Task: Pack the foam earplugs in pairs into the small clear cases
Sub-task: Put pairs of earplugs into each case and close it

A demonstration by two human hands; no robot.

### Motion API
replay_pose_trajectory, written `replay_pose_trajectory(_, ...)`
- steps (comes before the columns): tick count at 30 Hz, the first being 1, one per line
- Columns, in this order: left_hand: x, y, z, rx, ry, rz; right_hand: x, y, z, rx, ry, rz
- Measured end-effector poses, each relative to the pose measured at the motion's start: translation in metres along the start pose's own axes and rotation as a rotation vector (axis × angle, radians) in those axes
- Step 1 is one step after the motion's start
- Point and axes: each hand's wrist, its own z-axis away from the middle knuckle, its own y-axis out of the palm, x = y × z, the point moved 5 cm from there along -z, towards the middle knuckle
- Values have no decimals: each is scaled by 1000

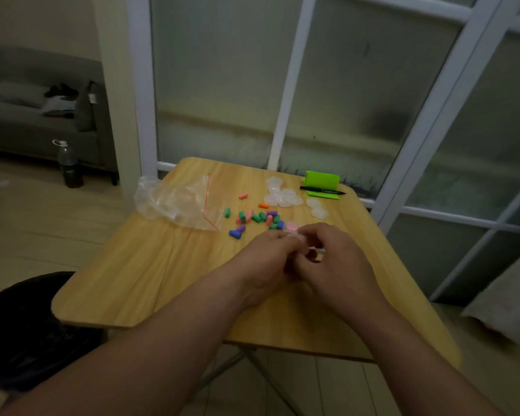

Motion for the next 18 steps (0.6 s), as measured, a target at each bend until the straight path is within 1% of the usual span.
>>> replay_pose_trajectory(2,-6,2,-4,-54,26,8,-19,-14,-2,-63,104,-47)
replay_pose_trajectory(4,-13,-7,-11,-160,51,31,-43,-27,-2,-83,235,-79)
replay_pose_trajectory(6,-17,-21,-17,-250,70,51,-63,-29,2,-36,351,-57)
replay_pose_trajectory(8,-20,-32,-21,-306,83,47,-73,-24,7,13,410,-19)
replay_pose_trajectory(11,-22,-34,-23,-338,80,52,-73,-13,8,61,401,59)
replay_pose_trajectory(18,-28,-36,-20,-369,110,57,-54,12,-5,58,313,199)
